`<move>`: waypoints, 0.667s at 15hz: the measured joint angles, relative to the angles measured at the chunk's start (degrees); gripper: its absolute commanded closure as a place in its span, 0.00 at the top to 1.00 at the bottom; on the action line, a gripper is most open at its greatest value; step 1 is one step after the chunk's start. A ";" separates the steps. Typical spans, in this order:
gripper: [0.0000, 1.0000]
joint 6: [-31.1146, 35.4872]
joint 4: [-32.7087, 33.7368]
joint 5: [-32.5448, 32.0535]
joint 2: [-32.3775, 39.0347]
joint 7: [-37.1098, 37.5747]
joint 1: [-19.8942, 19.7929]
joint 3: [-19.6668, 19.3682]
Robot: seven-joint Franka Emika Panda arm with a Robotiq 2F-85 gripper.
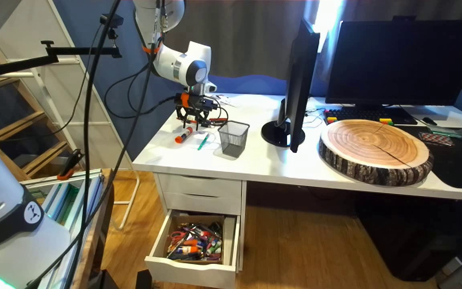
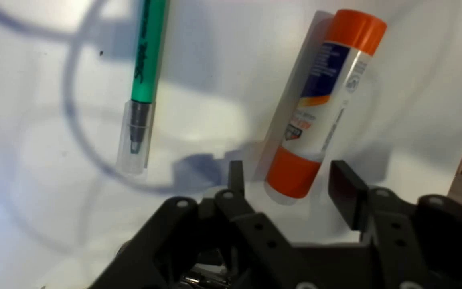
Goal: Pick up the glue stick from the table and put it in the gray pen holder, pick up the green marker from the table and put it in the gray pen holder
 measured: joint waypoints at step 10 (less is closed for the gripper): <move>0.66 -2.28 0.37 -0.21 0.73 0.55 0.92 -1.05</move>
